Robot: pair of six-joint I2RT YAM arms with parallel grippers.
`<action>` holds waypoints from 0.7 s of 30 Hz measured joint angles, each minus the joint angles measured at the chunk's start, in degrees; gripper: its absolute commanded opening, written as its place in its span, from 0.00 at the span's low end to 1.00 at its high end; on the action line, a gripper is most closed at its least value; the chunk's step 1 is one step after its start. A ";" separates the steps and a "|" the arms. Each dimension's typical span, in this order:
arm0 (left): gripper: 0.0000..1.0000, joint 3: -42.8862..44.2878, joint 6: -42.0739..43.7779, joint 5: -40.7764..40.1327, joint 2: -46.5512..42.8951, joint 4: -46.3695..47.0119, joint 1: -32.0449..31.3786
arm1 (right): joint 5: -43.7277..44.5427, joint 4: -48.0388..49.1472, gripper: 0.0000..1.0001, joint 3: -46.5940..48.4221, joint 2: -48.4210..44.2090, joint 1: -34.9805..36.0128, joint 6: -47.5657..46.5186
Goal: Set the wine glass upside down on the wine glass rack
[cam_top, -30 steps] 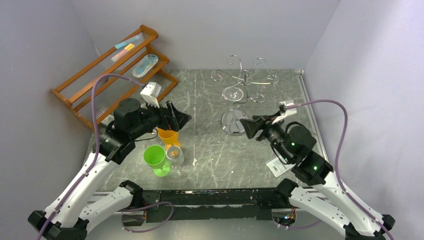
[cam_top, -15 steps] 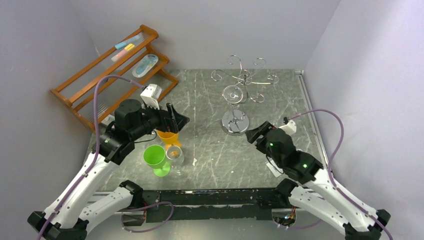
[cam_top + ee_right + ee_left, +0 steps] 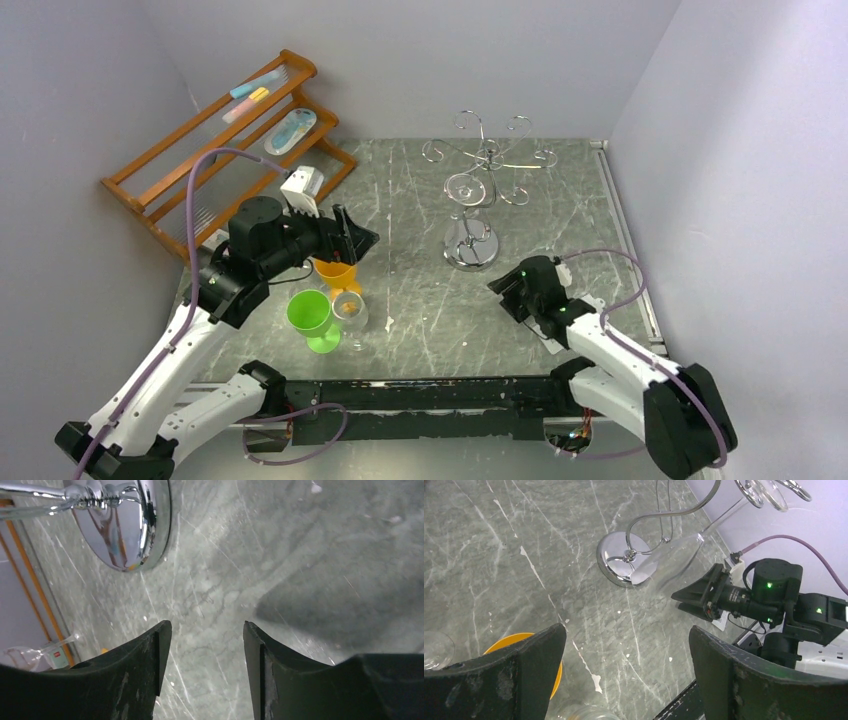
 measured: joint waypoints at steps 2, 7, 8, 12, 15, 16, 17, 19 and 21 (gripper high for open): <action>0.97 0.02 0.50 0.02 0.02 -0.02 -0.02 | -2.99 4.15 0.57 -0.33 3.34 -2.03 -0.37; 0.97 -0.11 1.73 -0.28 -0.66 0.13 0.00 | -8.04 14.03 0.50 1.01 12.24 -6.49 -1.55; 0.97 -0.28 1.92 -0.20 -1.01 0.39 0.00 | -8.55 15.54 0.50 1.53 14.43 -7.10 -1.84; 0.97 -0.70 2.89 0.81 -2.12 0.81 -0.02 | -10.23 19.85 0.47 4.17 21.77 -7.67 -2.78; 0.97 0.17 4.35 1.27 -0.87 -0.39 -0.02 | -11.43 23.21 0.44 6.40 26.60 -7.82 -3.17; 0.97 0.61 4.85 1.27 -0.26 -0.96 0.00 | -11.85 24.17 0.43 7.08 28.09 -7.82 -3.30; 0.97 1.05 5.53 1.18 0.44 -1.88 -0.02 | -12.39 25.22 0.43 7.76 29.66 -7.82 -3.34; 0.97 1.42 6.47 0.59 1.16 -3.98 -0.02 | -13.07 26.93 0.42 8.90 32.00 -7.85 -3.39; 0.97 1.70 7.30 -0.37 1.42 -6.43 0.00 | -13.94 27.65 0.41 10.01 33.75 -8.00 -3.50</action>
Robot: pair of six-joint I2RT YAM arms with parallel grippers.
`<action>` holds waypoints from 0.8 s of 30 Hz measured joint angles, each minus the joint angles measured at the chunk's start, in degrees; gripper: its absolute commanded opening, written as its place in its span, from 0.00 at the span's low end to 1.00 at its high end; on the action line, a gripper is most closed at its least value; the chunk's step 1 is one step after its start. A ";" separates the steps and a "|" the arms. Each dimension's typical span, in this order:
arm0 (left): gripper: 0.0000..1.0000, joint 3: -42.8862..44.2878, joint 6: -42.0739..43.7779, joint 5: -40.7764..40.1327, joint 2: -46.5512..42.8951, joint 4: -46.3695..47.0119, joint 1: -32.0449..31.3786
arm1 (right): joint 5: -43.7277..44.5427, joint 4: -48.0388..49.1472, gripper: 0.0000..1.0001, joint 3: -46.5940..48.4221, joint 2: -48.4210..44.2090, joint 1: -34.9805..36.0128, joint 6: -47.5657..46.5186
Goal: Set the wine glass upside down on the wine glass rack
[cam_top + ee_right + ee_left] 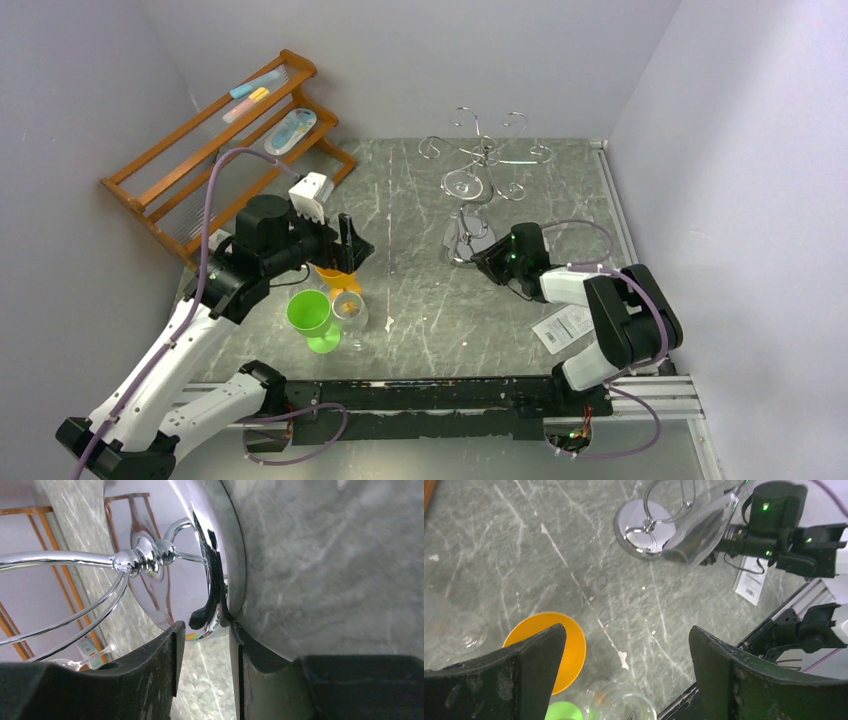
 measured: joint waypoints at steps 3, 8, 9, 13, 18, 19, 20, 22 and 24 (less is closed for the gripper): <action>0.94 0.11 1.07 -0.85 0.07 -2.78 0.00 | -0.72 1.88 0.41 1.70 2.91 -0.02 0.02; 0.85 0.09 2.32 -1.01 0.81 -6.38 0.00 | -1.66 4.87 0.39 5.01 7.74 -0.07 0.39; 0.83 0.09 2.45 -1.01 1.05 -6.75 0.00 | -1.97 5.53 0.39 5.86 8.87 -0.07 0.44; 0.79 0.09 2.89 -1.18 2.36 -7.82 -0.02 | -2.93 7.43 0.38 8.98 12.70 -0.07 0.66; 0.78 0.09 2.80 -2.80 5.20 -8.63 0.00 | -3.56 8.81 0.39 10.95 15.12 -0.07 0.87; 0.77 0.09 2.80 -3.15 6.03 -8.68 -0.02 | -3.61 8.98 0.39 11.10 15.32 -0.07 0.87; 0.76 0.09 2.75 -3.41 6.73 -8.68 0.00 | -3.63 9.14 0.39 11.13 15.39 -0.07 0.90; 0.74 0.09 2.71 -3.96 8.24 -8.68 0.00 | -3.61 9.20 0.41 11.08 15.37 -0.07 0.87; 0.71 0.07 2.62 -4.20 9.68 -8.68 0.00 | -3.37 9.35 0.43 10.80 14.99 -0.04 0.83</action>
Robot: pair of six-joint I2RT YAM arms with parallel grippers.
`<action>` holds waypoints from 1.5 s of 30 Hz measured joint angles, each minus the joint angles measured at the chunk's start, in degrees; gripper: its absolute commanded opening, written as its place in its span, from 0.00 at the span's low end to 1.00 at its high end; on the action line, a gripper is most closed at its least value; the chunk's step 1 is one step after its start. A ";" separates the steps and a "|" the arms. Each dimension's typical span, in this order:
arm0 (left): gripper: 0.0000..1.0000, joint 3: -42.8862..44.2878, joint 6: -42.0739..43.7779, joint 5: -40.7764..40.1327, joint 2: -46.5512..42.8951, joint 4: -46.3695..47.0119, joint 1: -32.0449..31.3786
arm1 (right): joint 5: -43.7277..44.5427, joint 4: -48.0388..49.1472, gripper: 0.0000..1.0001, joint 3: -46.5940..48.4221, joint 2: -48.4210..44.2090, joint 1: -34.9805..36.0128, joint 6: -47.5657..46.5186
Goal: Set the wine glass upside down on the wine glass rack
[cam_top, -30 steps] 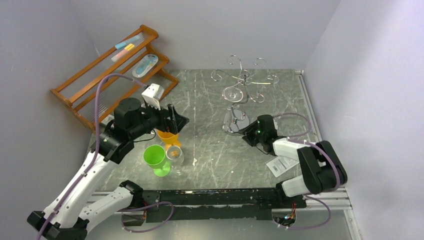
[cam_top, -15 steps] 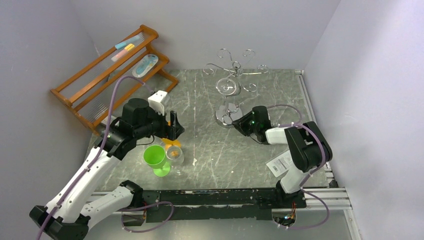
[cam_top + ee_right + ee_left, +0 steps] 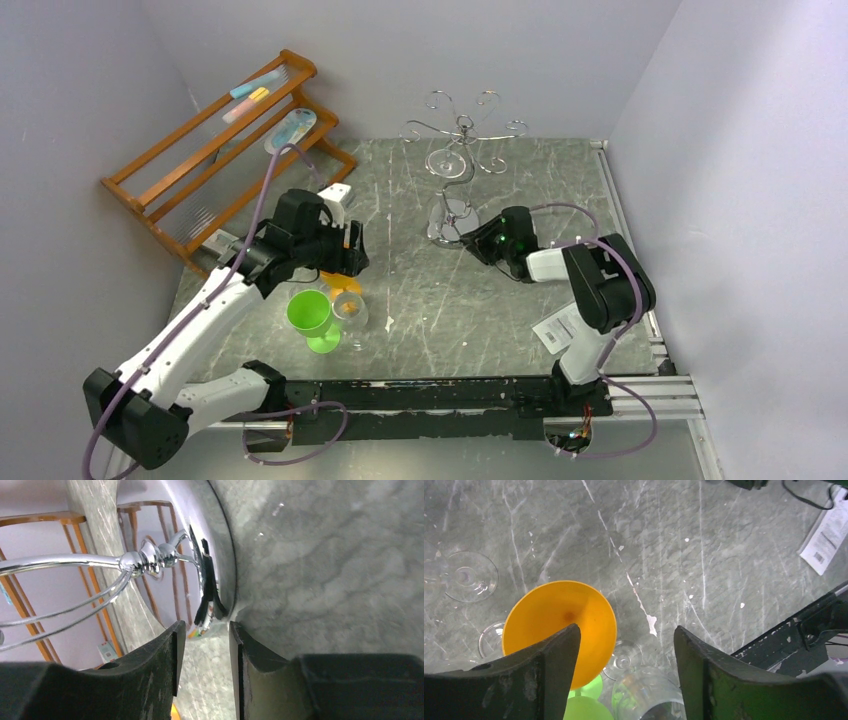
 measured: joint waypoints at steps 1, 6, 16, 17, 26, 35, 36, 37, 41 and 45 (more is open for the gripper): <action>0.69 -0.04 -0.04 -0.13 0.72 0.00 0.00 | 0.31 0.00 0.44 -0.46 -0.55 0.00 -0.15; 0.63 -0.22 0.02 -0.83 3.82 -0.04 -0.02 | 2.86 -3.85 0.49 -4.00 -6.60 -0.02 -1.57; 0.29 0.07 2.23 -2.73 11.19 -1.20 -1.07 | 8.81 -16.46 0.50 -9.16 -23.19 -0.11 -5.44; 0.21 0.07 2.43 -3.34 11.82 -1.51 -1.55 | 9.14 -17.66 0.50 -9.84 -25.07 -0.11 -5.66; 0.05 4.44 3.15 -4.94 12.02 -2.56 -4.09 | 10.29 -29.90 0.44 -10.51 -41.66 -0.11 -8.00; 0.05 12.48 -1.14 -9.14 -0.70 0.33 -4.20 | 9.07 -35.78 0.57 -1.46 -51.28 -0.11 -10.67; 0.05 13.79 -1.79 -10.34 -2.25 1.01 -4.20 | 8.09 -35.19 0.58 -0.81 -52.22 -0.11 -11.08; 0.05 14.84 -2.25 -11.47 -3.61 1.81 -4.20 | 6.88 -34.27 0.59 -0.39 -53.13 -0.11 -11.50; 0.05 16.85 -4.00 -15.10 -8.50 6.69 -4.20 | 0.72 -28.79 0.62 -0.22 -55.60 -0.09 -11.91; 0.05 14.67 -4.52 -15.08 -14.01 16.76 -4.20 | -5.38 -23.17 0.65 0.94 -55.87 0.83 -13.11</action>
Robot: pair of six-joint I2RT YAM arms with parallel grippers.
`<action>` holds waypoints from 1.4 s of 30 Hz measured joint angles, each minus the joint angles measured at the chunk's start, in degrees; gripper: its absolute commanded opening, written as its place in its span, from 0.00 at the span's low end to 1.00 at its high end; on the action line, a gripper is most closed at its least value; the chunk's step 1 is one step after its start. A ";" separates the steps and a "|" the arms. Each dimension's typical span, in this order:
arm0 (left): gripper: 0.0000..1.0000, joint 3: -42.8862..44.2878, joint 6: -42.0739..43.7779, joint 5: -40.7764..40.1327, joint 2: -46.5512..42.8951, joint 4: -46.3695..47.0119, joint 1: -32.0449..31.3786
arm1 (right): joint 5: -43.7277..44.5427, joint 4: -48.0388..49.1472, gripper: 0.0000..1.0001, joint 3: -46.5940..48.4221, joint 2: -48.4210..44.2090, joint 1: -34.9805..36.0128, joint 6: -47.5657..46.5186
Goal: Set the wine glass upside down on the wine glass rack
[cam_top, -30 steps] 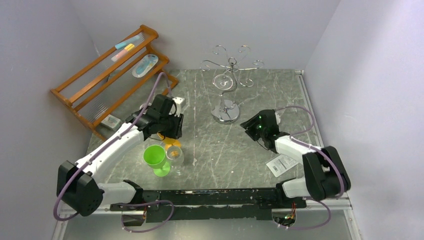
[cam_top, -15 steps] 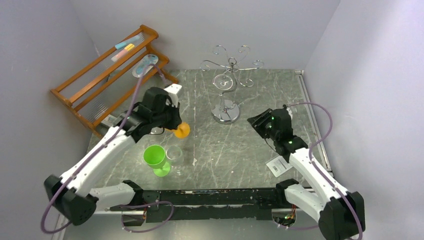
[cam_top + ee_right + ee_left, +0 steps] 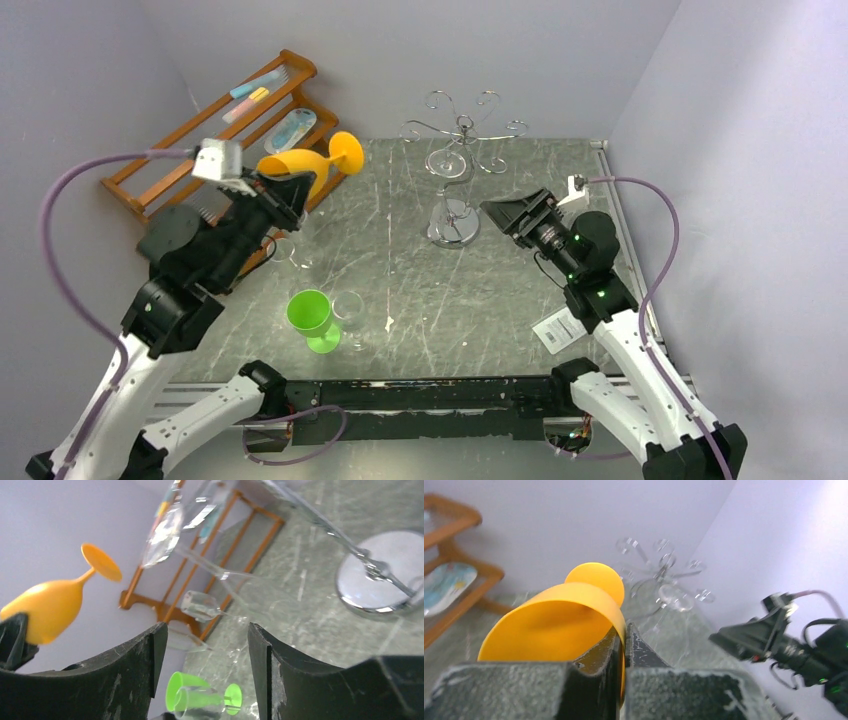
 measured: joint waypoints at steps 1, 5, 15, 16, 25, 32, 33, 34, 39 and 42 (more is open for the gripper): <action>0.05 -0.85 -0.07 0.17 -0.92 1.97 0.00 | -1.09 1.09 0.65 0.35 -0.02 0.42 -0.37; 0.05 -4.85 -1.38 1.77 -5.05 13.49 0.00 | -4.24 6.08 0.63 0.76 -0.39 3.50 -1.66; 0.05 -6.38 -10.80 6.49 1.64 38.14 0.00 | 0.00 15.56 0.67 11.80 8.90 21.90 -5.92; 0.05 -6.40 -11.82 7.45 2.75 39.98 0.00 | 0.57 16.81 0.67 13.44 10.34 22.36 -5.90; 0.05 -10.69 -16.35 14.95 4.72 53.77 0.00 | 8.37 27.17 0.68 28.09 23.76 28.22 -1.40; 0.05 -12.96 -16.11 16.85 2.54 58.90 0.00 | 15.04 35.39 0.64 32.89 31.74 32.87 2.36; 0.05 -13.03 -15.78 16.85 2.21 58.88 0.00 | 15.67 36.87 0.64 33.42 32.81 33.35 2.84; 0.05 -13.18 -15.45 16.85 1.79 58.90 0.00 | 15.98 37.79 0.64 33.77 33.46 33.64 3.02; 0.05 -13.94 -14.34 16.87 0.46 58.97 0.00 | 16.83 42.60 0.57 35.80 36.04 35.36 3.91; 0.05 -14.10 -14.05 16.87 -0.02 58.99 0.00 | 17.11 46.40 0.55 35.80 36.61 35.80 4.48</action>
